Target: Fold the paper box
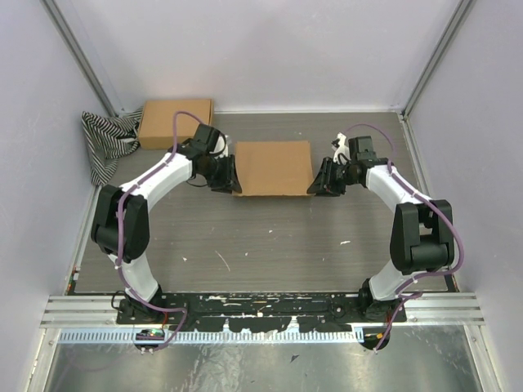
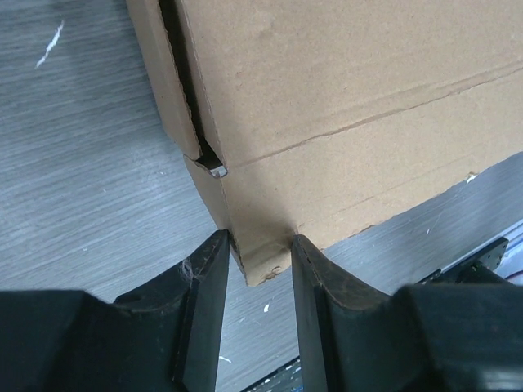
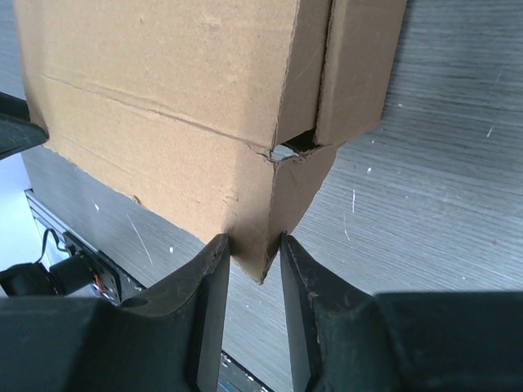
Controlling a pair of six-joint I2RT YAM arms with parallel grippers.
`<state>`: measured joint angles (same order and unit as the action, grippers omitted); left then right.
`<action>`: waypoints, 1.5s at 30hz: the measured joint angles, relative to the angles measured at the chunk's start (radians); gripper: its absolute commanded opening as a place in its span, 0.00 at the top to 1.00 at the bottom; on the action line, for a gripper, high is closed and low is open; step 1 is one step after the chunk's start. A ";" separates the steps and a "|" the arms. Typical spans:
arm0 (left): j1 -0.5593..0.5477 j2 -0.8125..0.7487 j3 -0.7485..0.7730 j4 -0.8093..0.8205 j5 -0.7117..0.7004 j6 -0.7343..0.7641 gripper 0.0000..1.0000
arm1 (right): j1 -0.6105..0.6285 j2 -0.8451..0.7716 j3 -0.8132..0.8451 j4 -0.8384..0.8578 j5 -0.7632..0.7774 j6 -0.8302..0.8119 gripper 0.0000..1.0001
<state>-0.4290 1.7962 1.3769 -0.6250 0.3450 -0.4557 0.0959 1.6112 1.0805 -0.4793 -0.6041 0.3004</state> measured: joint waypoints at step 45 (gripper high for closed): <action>0.055 0.058 -0.001 -0.053 0.181 0.021 0.57 | 0.000 0.039 -0.010 -0.031 -0.023 -0.021 0.67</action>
<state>-0.3740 1.8542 1.3758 -0.6781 0.5262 -0.4351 0.0959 1.6497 1.0702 -0.5102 -0.6266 0.2794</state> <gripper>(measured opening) 0.434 0.334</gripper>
